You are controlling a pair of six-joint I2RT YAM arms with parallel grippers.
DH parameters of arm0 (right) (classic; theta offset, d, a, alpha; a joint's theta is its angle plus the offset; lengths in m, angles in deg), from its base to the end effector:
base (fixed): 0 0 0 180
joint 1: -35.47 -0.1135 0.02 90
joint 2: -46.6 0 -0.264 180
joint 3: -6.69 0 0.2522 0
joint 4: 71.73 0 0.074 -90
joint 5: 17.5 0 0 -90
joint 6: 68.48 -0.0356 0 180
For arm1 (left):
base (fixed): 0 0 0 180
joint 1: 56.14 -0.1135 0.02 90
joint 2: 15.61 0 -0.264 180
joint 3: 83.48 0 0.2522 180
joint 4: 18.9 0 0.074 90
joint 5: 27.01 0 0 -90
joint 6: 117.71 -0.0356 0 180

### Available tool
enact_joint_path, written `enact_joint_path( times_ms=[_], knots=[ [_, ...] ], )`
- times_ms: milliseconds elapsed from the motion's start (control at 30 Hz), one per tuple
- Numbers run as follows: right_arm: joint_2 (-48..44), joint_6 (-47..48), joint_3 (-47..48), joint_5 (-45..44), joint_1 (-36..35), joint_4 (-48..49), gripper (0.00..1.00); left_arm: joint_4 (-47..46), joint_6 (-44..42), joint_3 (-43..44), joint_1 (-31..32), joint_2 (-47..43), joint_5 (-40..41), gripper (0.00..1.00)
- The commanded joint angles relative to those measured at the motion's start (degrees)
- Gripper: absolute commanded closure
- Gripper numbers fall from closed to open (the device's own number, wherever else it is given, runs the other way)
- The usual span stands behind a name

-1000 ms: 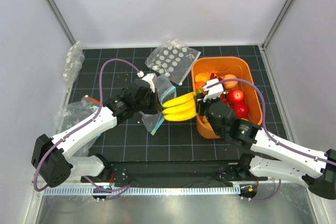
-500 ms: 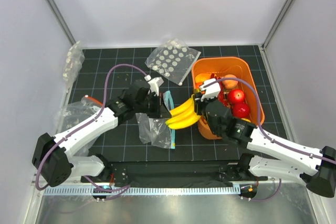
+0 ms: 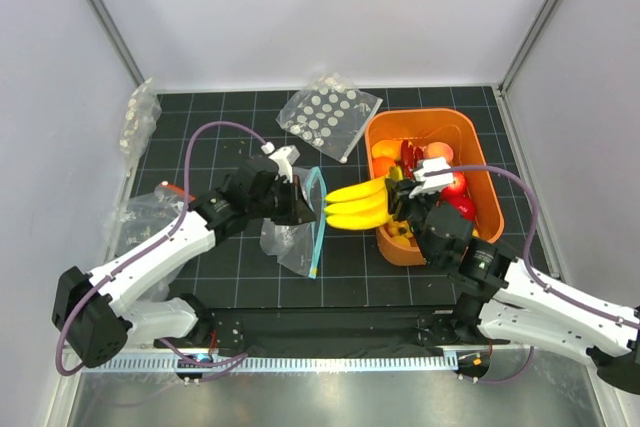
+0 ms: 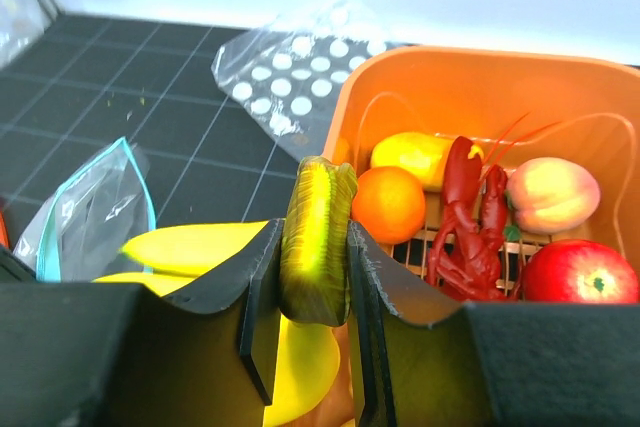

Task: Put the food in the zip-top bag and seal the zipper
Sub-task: Place the fake fruit in the zipper food storage bag.

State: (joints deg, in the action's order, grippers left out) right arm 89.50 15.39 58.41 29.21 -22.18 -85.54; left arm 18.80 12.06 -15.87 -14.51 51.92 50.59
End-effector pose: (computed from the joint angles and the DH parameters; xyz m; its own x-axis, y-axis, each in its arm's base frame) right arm 0.1145 0.1351 0.3232 -0.0729 0.0302 -0.9969 -0.2430 0.9689 0.0471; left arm 0.1874 -0.1767 0.2914 -0.8471 -0.0830 -0.5250 0.3045 0.7337 -0.6074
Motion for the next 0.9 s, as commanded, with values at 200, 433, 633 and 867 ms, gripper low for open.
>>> enact_joint_path(
  times_ms=[200, 433, 633, 867],
  knots=[
    [-1.32, 0.42, -0.51, -3.03, -0.10, 4.97, 0.99, -1.53, -0.57, 1.53, 0.65, -1.08, -7.45, 1.00],
    [-4.22, 2.09, -2.62, 1.62, -0.10, 7.70, 0.99, -3.90, 1.98, 2.92, 1.44, 2.07, -12.63, 1.00],
    [-4.57, 3.40, -3.50, 2.07, -0.18, 9.02, 0.99, -4.08, 6.46, 7.06, 1.44, 6.82, -21.94, 1.00],
    [-5.80, 4.29, -4.82, 2.86, -0.18, 10.16, 0.99, -0.48, 7.43, 9.52, 1.44, 3.94, -18.63, 1.00]
  ],
)
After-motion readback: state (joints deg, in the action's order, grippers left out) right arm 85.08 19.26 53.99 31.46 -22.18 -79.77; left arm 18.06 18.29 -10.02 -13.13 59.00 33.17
